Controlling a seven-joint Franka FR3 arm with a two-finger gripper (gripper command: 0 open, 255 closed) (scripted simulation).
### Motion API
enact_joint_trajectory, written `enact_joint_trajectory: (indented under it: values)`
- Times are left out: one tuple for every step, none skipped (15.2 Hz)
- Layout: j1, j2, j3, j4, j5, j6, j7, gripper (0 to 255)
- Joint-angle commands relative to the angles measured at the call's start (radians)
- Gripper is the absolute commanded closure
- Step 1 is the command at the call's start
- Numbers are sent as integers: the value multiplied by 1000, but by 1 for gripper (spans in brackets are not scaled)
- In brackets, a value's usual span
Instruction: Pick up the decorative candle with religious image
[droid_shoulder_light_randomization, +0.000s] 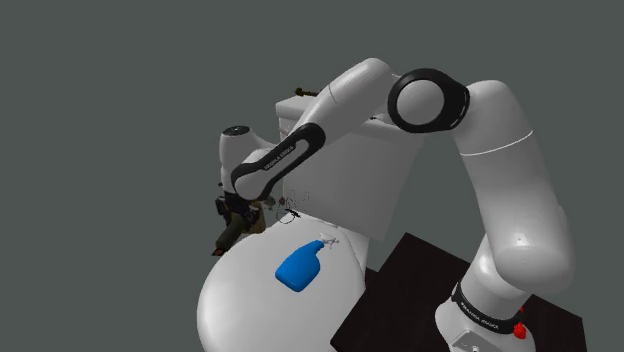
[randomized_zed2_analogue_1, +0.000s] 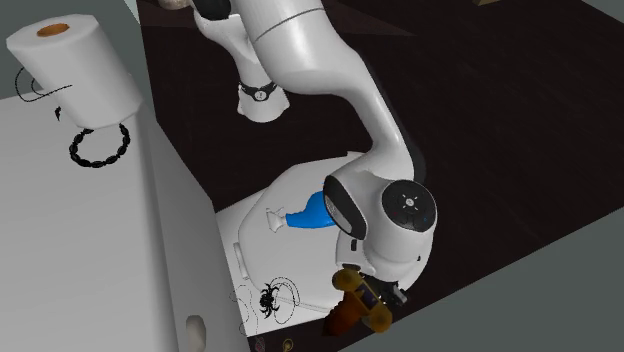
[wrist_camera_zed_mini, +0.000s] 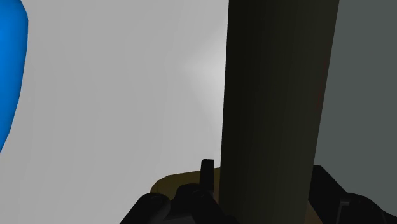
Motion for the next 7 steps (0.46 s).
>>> enact_joint_trajectory:
  values:
    - [-2,-17,5,3,6,-19,-3,255]
    - [-4,-26,8,4,9,-28,-5,255]
    - [-5,-34,11,4,12,-37,-7,255]
    - [-7,-43,13,5,16,-46,-9,255]
    - [-9,-51,16,6,19,-55,-11,255]
    - [-9,-53,16,6,19,-56,-11,255]
    - [-9,-53,16,6,19,-56,-11,255]
